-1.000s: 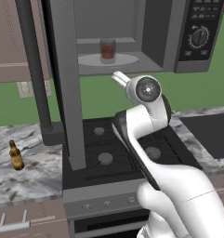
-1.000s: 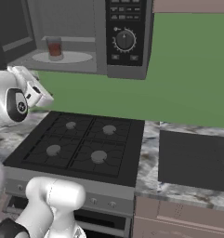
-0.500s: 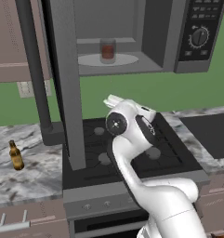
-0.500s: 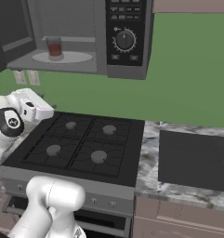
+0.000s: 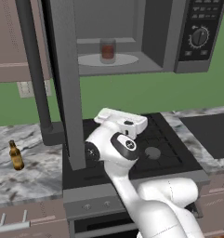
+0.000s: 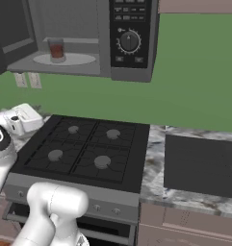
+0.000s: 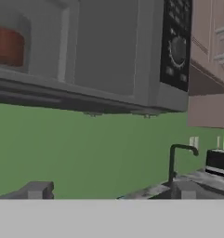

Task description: Place the microwavable item in the microwave. Then, close the microwave door and press the start button.

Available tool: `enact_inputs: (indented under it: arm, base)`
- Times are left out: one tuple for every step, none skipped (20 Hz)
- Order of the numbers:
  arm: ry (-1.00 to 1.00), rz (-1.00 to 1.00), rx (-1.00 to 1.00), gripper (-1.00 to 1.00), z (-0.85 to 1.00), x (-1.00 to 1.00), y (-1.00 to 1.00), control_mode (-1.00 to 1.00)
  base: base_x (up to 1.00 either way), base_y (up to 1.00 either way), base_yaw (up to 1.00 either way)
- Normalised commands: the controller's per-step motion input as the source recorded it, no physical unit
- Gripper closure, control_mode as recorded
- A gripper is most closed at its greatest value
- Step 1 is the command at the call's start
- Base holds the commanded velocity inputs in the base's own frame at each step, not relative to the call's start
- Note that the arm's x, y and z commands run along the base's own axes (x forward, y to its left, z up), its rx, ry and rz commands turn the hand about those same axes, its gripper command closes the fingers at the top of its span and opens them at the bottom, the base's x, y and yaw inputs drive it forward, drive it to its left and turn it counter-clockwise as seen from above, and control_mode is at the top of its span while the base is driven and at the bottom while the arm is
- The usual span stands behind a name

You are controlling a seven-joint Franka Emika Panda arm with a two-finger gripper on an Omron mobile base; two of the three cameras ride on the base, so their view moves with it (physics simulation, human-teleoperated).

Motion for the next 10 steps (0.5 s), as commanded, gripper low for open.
enact_inputs:
  arm:
    - [-0.10, -0.12, -0.28, -1.00, 0.00, -0.26, 0.61, -1.00]
    - [-0.11, -0.11, -0.29, -1.00, 0.03, -0.28, 0.66, -1.00]
    - [-0.09, -0.12, -0.30, -1.00, 0.00, -0.22, 0.69, -1.00]
    - [-0.09, -0.12, -0.31, -1.00, 0.00, -0.24, 0.66, -1.00]
    - [-0.08, -0.12, -0.32, -1.00, 0.00, -0.27, 0.66, -1.00]
    - [-0.07, -0.13, -0.32, -1.00, 0.00, -0.33, 0.60, -1.00]
    - [-0.07, -0.15, -0.30, -1.00, 0.00, -0.49, 0.46, -1.00]
    - [-0.04, -0.17, -0.29, -1.00, 0.00, -0.49, 0.47, -1.00]
    - [-0.05, -0.18, -0.27, -1.00, 0.08, -0.54, 0.46, -1.00]
    - [-0.06, -0.17, -0.27, -1.00, 0.21, -0.50, 0.52, -1.00]
  base:
    - [0.00, 0.00, 0.00]
    - [0.00, 0.00, 0.00]
    - [0.00, 0.00, 0.00]
    - [0.00, 0.00, 0.00]
    - [0.00, 0.00, 0.00]
    - [0.00, 0.00, 0.00]
    - [0.00, 0.00, 0.00]
    - [0.00, 0.00, 0.00]
    - [0.00, 0.00, 0.00]
    - [0.00, 0.00, 0.00]
